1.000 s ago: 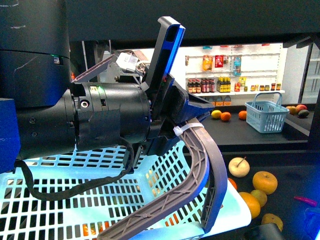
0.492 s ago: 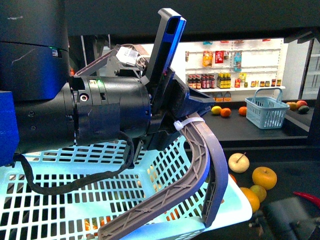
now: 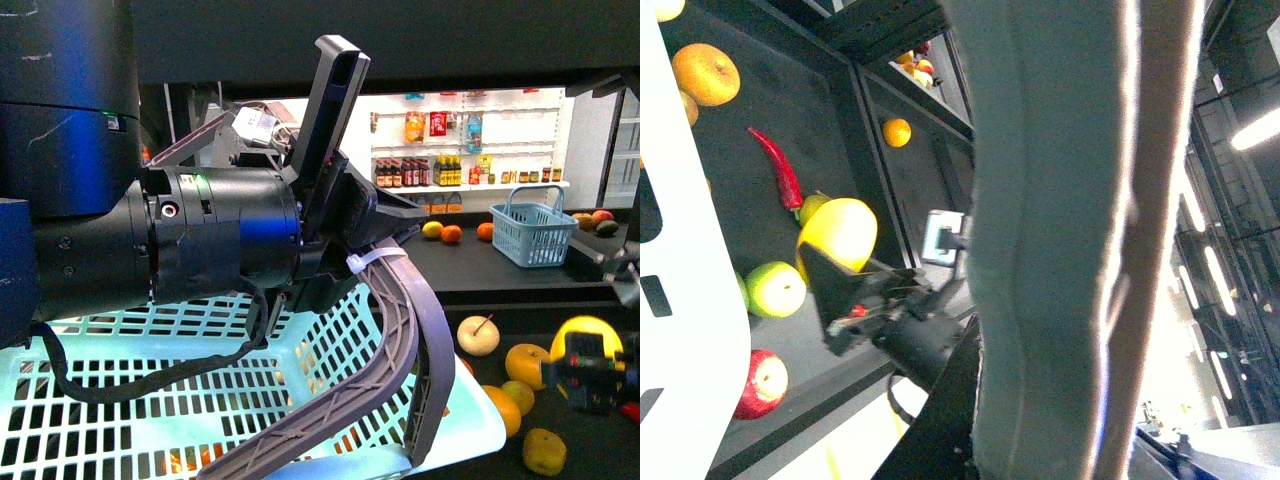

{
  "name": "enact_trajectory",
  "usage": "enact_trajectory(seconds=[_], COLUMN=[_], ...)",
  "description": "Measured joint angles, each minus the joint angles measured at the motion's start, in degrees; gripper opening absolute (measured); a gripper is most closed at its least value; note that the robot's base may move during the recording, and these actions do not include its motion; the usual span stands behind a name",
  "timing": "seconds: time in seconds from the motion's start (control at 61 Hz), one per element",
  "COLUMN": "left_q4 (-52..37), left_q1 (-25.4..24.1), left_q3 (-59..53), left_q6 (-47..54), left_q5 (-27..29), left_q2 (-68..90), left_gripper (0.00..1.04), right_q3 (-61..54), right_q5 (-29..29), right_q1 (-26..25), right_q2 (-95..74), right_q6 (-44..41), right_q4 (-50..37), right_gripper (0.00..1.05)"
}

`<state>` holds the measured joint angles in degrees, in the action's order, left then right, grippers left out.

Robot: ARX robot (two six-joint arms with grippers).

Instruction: Pick lemon from shelf

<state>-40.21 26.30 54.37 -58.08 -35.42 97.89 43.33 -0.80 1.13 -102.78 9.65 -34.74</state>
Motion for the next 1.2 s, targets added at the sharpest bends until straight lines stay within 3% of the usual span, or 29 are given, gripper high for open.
enact_trajectory(seconds=[0.279, 0.41, 0.672, 1.131, 1.197], left_q4=[0.0, 0.0, 0.0, 0.04, 0.04], left_q1=[0.0, 0.0, 0.0, -0.07, -0.07], left_q3=[0.0, 0.0, 0.0, -0.07, -0.09], left_q6=[0.02, 0.0, 0.0, 0.66, 0.68], left_q5=[0.0, -0.02, 0.04, -0.22, -0.2], left_q2=[0.0, 0.0, 0.0, 0.0, 0.0], left_gripper=[0.08, 0.08, 0.08, 0.08, 0.07], right_q3=[-0.39, -1.2, -1.79, -2.69, -2.69], right_q5=[-12.31, -13.84, -13.73, -12.94, -12.68], right_q1=[2.93, 6.14, 10.78, 14.05, 14.08], right_q2=[13.97, 13.46, 9.46, 5.73, 5.57], right_q6=[6.69, 6.8, 6.84, 6.84, 6.82], right_q4=[4.15, 4.13, 2.95, 2.05, 2.14], right_gripper=[0.48, 0.48, 0.48, 0.49, 0.58])
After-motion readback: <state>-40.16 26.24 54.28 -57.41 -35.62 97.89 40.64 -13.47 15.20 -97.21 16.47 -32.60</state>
